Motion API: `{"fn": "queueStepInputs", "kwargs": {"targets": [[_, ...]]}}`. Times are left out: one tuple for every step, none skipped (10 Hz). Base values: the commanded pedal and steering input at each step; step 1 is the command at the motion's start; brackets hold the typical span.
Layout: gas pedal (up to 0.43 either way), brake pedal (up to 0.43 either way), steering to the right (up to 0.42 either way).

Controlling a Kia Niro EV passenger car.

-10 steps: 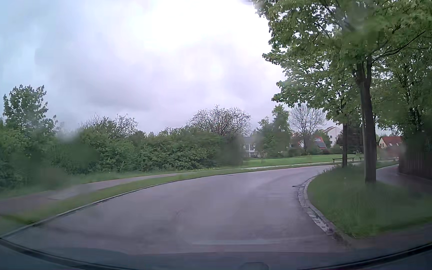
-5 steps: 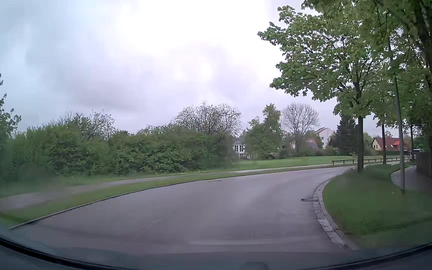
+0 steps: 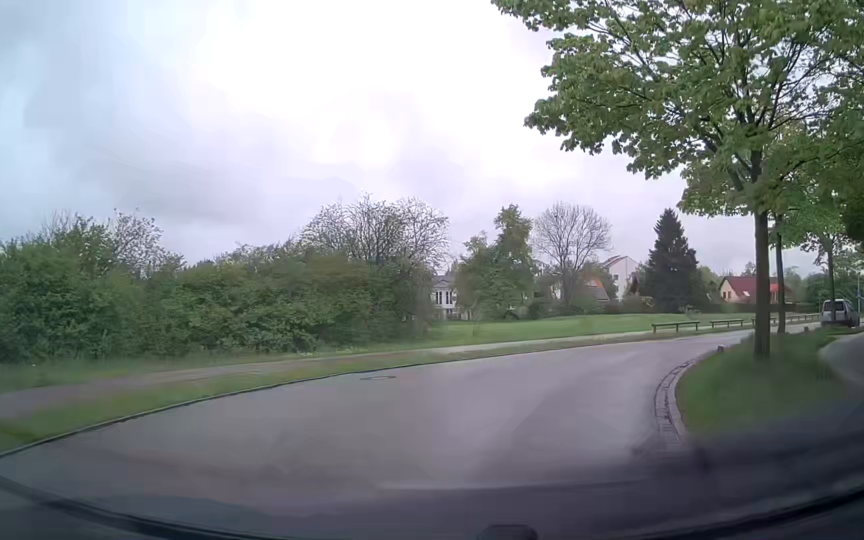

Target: Follow the waypoints while adhering to traffic rules and regulations

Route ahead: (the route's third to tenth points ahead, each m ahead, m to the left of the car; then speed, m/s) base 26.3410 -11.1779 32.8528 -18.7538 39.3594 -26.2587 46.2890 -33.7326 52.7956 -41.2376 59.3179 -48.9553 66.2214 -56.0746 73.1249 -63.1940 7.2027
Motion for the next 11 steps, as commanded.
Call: {"fn": "queueStepInputs", "kwargs": {"targets": [[0.098, 0.000, 0.090], [0.098, 0.000, 0.101], [0.087, 0.000, 0.110], [0.087, 0.000, 0.119], [0.087, 0.000, 0.125], [0.087, 0.000, 0.132], [0.087, 0.000, 0.139], [0.098, 0.000, 0.145], [0.098, 0.000, 0.148], [0.098, 0.000, 0.149], [0.110, 0.000, 0.149]]}}
